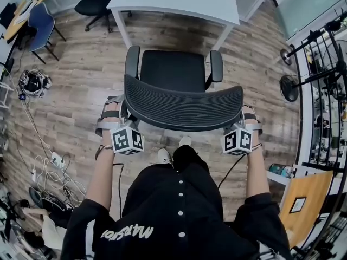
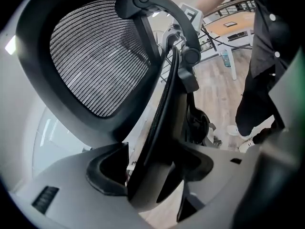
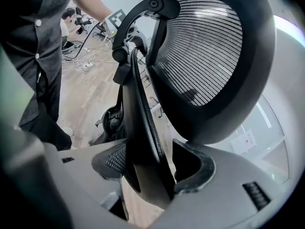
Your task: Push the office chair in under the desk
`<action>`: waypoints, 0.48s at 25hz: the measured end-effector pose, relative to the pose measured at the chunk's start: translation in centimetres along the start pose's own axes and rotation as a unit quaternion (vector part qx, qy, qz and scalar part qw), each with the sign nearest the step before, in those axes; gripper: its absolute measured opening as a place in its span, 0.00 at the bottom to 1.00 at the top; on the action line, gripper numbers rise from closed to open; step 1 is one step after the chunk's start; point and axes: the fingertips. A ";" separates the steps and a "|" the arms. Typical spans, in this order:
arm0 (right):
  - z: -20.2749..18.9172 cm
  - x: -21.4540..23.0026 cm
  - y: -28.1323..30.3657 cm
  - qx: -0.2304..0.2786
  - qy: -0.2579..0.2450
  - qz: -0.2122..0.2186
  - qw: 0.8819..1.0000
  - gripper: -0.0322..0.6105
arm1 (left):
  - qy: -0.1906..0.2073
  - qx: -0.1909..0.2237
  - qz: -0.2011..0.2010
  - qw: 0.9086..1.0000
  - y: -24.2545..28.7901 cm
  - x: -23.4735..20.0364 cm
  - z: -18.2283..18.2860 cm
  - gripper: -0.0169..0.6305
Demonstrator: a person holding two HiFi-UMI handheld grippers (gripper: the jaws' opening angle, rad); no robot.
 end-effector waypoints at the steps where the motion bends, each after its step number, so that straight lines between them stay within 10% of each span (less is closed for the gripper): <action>1: 0.0 0.2 0.2 0.000 0.000 -0.001 1.000 0.48 | 0.000 0.000 0.001 1.000 0.2 -0.2 0.0 0.49; 12: -0.3 1.9 2.5 0.003 -0.002 0.000 1.000 0.48 | -0.005 -0.009 0.005 1.000 2.1 -1.7 -0.7 0.50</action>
Point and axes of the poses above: the fingertips, and each gripper's own axes: y forward along the fingers, x to its right, z out of its top, and after that the axes turned 7 degrees about x, right-handed
